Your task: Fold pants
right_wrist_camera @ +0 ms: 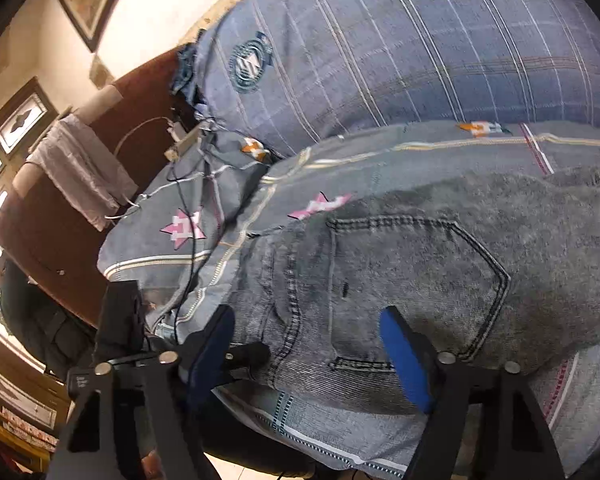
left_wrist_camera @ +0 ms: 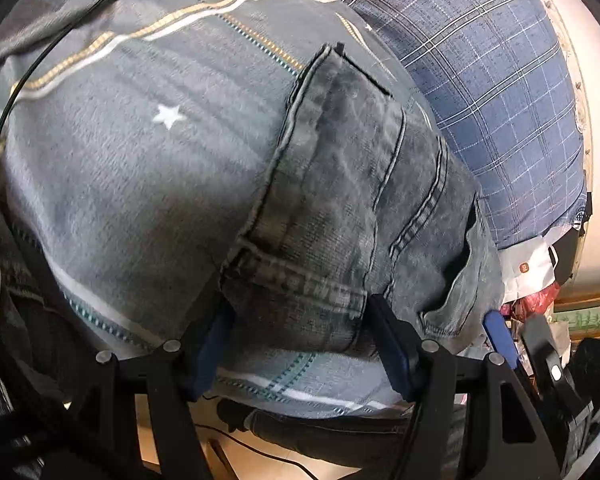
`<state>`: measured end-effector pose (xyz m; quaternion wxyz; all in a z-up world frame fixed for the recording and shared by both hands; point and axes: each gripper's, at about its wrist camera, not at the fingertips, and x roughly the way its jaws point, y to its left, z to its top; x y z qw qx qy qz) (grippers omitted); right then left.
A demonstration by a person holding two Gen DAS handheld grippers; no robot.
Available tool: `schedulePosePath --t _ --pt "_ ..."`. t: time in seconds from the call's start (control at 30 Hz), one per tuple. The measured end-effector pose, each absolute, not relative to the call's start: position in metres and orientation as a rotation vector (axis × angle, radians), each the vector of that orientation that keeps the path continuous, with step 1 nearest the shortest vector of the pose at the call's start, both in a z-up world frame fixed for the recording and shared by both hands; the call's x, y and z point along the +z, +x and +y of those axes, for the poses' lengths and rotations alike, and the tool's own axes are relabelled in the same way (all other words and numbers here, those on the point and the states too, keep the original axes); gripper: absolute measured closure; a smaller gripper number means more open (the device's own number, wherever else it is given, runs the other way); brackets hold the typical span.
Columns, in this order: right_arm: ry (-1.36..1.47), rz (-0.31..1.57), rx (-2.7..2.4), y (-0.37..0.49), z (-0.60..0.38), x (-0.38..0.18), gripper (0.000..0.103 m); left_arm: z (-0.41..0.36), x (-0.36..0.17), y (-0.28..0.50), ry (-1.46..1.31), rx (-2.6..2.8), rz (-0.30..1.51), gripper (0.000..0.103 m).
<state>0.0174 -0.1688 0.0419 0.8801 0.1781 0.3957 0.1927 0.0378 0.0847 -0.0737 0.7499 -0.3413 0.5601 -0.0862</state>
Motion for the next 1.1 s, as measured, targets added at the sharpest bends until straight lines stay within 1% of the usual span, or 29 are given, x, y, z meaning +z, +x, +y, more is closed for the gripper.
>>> schedulePosePath --t 0.03,0.1,0.17,0.2,0.23,0.27,0.33,0.47,0.57,0.6,0.63,0.7,0.77,0.83,0.9,0.93,1.0,1.03,1.07,1.1 --pt "0.378 0.842 0.393 0.019 -0.170 0.039 0.035 0.083 -0.074 0.035 -0.743 -0.186 1.225 0.035" --pt "0.399 0.868 0.391 0.023 -0.172 0.032 0.038 0.077 -0.075 0.034 -0.720 -0.174 1.227 0.035" --pt "0.413 0.882 0.388 0.025 -0.174 0.027 0.040 0.072 -0.071 0.041 -0.681 -0.164 1.224 0.038" --pt "0.419 0.888 0.390 0.026 -0.175 0.025 0.040 0.072 -0.069 0.046 -0.677 -0.149 1.213 0.047" --pt "0.422 0.892 0.389 0.027 -0.175 0.025 0.040 0.071 -0.069 0.049 -0.671 -0.140 1.214 0.073" --pt "0.422 0.892 0.388 0.027 -0.175 0.024 0.040 0.072 -0.070 0.054 -0.687 -0.158 1.221 0.078" --pt "0.423 0.890 0.388 0.027 -0.176 0.025 0.041 0.077 -0.064 0.060 -0.721 -0.157 1.197 0.082" --pt "0.425 0.903 0.410 0.029 -0.173 0.025 0.041 0.079 -0.025 0.072 -0.626 -0.187 1.057 0.083" --pt "0.410 0.925 0.441 0.040 -0.165 0.027 0.041 0.084 0.001 0.087 -0.570 -0.211 0.985 0.084" --pt "0.405 0.933 0.446 0.046 -0.162 0.029 0.041 0.086 0.011 0.094 -0.556 -0.220 0.959 0.084" --pt "0.403 0.940 0.453 0.053 -0.159 0.031 0.045 0.086 0.022 0.099 -0.537 -0.235 0.925 0.084" --pt "0.398 0.934 0.463 0.062 -0.156 0.036 0.045 0.087 0.035 0.103 -0.475 -0.260 0.889 0.084" --pt "0.380 0.923 0.468 0.067 -0.151 0.038 0.045 0.090 0.021 0.109 -0.446 -0.256 0.922 0.084" --pt "0.376 0.936 0.478 0.070 -0.148 0.033 0.045 0.095 -0.014 0.114 -0.471 -0.225 1.017 0.084" --pt "0.405 0.965 0.509 0.073 -0.148 0.028 0.045 0.098 -0.036 0.111 -0.509 -0.212 1.084 0.081" --pt "0.418 0.969 0.523 0.075 -0.147 0.029 0.045 0.098 -0.043 0.107 -0.528 -0.187 1.095 0.077" --pt "0.429 0.970 0.564 0.084 -0.144 0.040 0.044 0.095 -0.040 0.099 -0.520 -0.183 1.072 0.074" --pt "0.419 0.972 0.581 0.091 -0.139 0.048 0.042 0.093 -0.035 0.096 -0.500 -0.175 1.043 0.074" --pt "0.410 0.975 0.601 0.100 -0.134 0.056 0.032 0.090 -0.033 0.093 -0.489 -0.171 1.020 0.074" --pt "0.404 0.989 0.627 0.112 -0.127 0.062 0.030 0.088 -0.030 0.092 -0.480 -0.163 1.001 0.073"
